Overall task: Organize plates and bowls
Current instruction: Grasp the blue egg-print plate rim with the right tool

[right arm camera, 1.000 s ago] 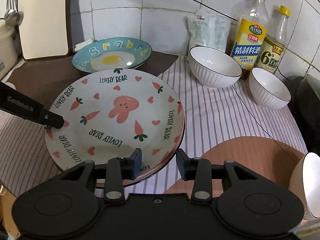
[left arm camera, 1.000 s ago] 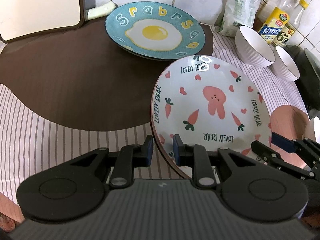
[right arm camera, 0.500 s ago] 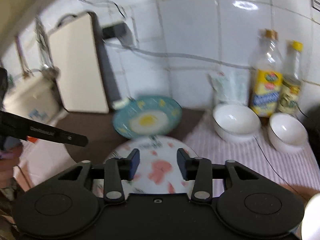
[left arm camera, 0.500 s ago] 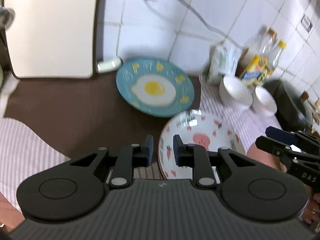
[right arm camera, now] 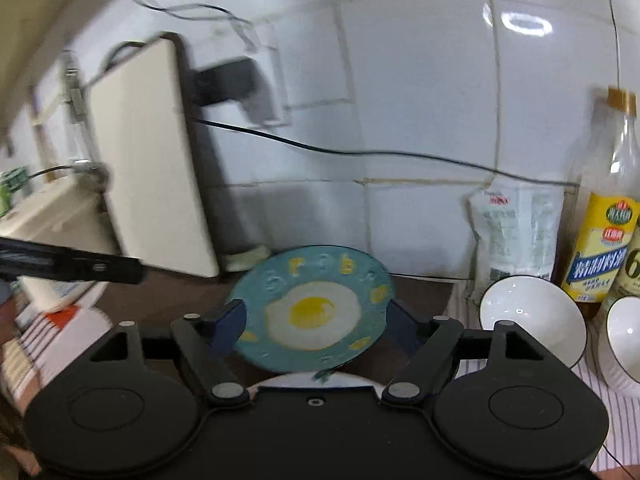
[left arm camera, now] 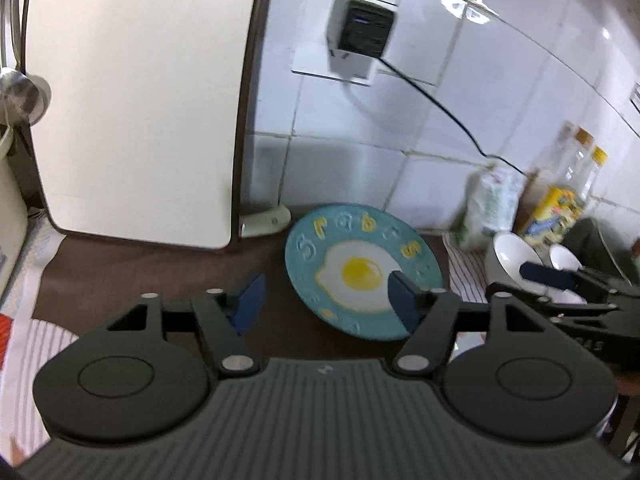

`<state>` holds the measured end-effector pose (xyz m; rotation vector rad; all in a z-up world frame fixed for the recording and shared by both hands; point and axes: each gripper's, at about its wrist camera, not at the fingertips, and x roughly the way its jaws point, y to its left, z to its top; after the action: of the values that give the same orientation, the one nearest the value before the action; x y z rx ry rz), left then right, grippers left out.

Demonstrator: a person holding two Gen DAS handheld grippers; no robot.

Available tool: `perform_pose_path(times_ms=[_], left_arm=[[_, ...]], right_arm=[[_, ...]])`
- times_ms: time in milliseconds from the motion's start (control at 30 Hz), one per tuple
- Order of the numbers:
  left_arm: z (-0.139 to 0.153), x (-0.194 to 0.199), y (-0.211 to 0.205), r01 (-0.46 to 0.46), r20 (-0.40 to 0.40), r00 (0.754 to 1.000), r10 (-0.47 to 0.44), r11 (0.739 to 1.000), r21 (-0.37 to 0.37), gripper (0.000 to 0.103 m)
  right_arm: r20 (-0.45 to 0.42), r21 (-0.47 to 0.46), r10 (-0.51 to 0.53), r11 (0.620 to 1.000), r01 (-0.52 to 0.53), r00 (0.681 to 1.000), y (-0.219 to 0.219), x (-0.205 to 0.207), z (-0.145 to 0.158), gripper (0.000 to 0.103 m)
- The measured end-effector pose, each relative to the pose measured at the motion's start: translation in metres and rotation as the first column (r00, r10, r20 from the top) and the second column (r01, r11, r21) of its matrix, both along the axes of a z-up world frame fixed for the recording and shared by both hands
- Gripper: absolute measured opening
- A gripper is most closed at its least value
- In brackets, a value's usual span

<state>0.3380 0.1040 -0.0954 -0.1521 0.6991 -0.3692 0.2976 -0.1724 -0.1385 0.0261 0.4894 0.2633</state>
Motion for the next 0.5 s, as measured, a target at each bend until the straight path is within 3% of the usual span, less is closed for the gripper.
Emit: perform_pose_path(times_ms=[200, 267, 333, 500], left_arm=[[-0.036, 0.038, -0.011, -0.012, 0.000, 1.000, 0.012, 1.000, 0.023, 0.074], [-0.050, 0.050, -0.015, 0.009, -0.023, 1.000, -0.008, 0.999, 0.036, 0.071], [-0.064, 0.060, -0.023, 0.053, -0.058, 0.997, -0.049, 0.996, 0.068, 0.068], [-0.088, 0.075, -0.031, 0.061, -0.082, 0.995, -0.053, 0.993, 0.099, 0.068]], right_arm=[[-0.184, 0.043, -0.022, 0.999, 0.030, 0.983, -0.009, 0.060, -0.032, 0.082], [-0.250, 0.097, -0.023, 0.994, 0.049, 0.968, -0.015, 0.075, -0.042, 0.082], [-0.311, 0.212, 0.014, 0.976, 0.055, 0.950, -0.026, 0.088, -0.053, 0.082], [-0.320, 0.288, -0.006, 0.952, 0.104, 0.947, -0.034, 0.096, -0.065, 0.082]])
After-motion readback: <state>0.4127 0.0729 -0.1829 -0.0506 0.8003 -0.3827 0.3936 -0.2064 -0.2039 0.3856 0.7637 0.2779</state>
